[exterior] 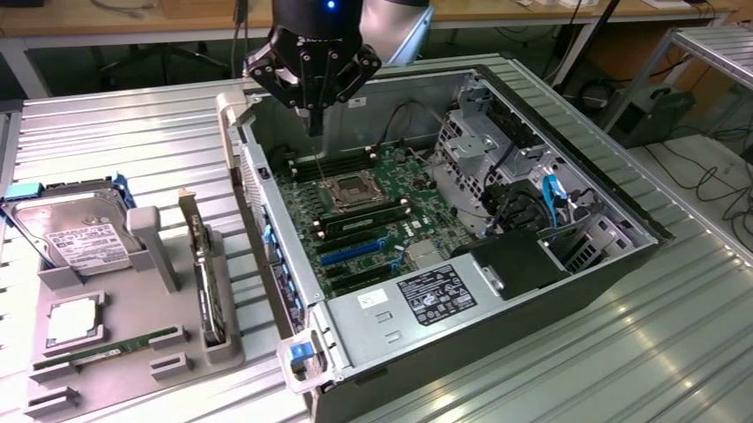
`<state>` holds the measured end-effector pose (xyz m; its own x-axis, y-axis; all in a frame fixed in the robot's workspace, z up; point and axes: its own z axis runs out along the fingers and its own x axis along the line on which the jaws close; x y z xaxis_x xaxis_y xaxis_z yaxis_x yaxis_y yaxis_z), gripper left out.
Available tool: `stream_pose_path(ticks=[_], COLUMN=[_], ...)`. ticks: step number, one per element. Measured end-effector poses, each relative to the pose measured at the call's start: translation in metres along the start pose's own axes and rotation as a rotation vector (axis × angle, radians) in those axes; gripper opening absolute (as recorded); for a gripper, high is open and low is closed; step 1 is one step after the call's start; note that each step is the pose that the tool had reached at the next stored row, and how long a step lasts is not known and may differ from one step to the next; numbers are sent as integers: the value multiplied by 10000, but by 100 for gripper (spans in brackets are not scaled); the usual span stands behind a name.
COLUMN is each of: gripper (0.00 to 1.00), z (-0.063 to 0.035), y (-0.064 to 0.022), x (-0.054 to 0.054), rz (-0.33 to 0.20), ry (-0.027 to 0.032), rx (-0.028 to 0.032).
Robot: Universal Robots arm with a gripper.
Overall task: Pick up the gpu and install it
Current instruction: 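Reach for the gpu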
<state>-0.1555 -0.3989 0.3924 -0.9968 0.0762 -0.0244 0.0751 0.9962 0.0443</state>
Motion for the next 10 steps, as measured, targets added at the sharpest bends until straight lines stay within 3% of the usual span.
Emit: stream_pose_path(ticks=[10], gripper=[11], z=[3], y=[-4], x=[46], rz=[0], ry=[0], rx=[0])
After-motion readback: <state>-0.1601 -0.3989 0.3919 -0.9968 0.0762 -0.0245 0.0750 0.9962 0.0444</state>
